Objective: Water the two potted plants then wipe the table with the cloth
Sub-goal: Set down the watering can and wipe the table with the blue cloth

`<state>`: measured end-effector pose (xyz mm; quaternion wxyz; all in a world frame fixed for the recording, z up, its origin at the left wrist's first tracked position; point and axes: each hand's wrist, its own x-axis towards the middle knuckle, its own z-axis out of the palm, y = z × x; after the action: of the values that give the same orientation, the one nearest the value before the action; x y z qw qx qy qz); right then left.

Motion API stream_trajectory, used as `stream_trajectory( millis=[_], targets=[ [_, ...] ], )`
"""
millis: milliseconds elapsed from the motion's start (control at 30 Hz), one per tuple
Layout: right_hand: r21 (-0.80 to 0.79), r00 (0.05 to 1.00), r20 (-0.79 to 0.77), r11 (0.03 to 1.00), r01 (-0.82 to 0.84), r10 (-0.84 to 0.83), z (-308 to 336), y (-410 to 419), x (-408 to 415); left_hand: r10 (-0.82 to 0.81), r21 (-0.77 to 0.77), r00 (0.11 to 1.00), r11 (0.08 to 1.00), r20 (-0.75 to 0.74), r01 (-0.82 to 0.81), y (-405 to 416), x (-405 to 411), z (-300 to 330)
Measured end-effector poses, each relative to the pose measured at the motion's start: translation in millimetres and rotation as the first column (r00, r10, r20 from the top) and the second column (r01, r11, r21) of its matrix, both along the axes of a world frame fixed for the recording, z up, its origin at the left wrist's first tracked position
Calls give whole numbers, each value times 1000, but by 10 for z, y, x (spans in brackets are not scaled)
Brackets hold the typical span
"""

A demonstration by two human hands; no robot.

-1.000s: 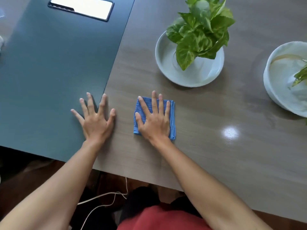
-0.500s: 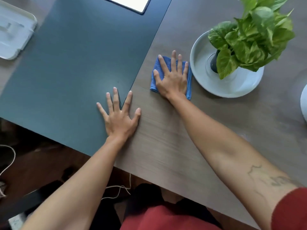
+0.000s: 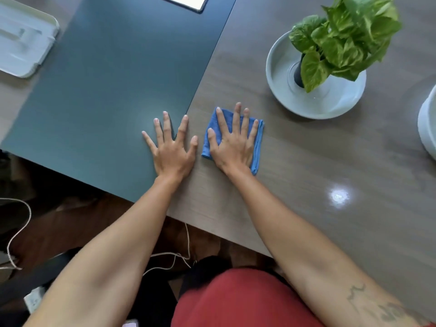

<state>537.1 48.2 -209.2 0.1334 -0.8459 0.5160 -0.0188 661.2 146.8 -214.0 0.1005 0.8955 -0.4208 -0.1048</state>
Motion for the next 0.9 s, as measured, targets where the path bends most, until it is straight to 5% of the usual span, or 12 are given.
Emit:
stream_trajectory(
  millis=[200,367,500,667,900],
  targets=[
    [234,998,59,971,-44,31,318,97,-234,-44,-136,998,990,-39,39,12,-163,192],
    [89,971,234,994,-67,44,378,18,-787,-168,-157,986,973,12,168,-268,-525,247],
    [60,976,215,998,28,-40,337,-21,-1398,-293,-145,954,943,60,299,-557,-905,223],
    [2,976,156,988,151,-150,244,-23,-2030,-295,68,955,954,22,293,-495,-1177,64],
    [-11,967,81,970,243,-241,135,17,-2545,-304,85,952,950,43,300,-152,-1148,43]
  ],
)
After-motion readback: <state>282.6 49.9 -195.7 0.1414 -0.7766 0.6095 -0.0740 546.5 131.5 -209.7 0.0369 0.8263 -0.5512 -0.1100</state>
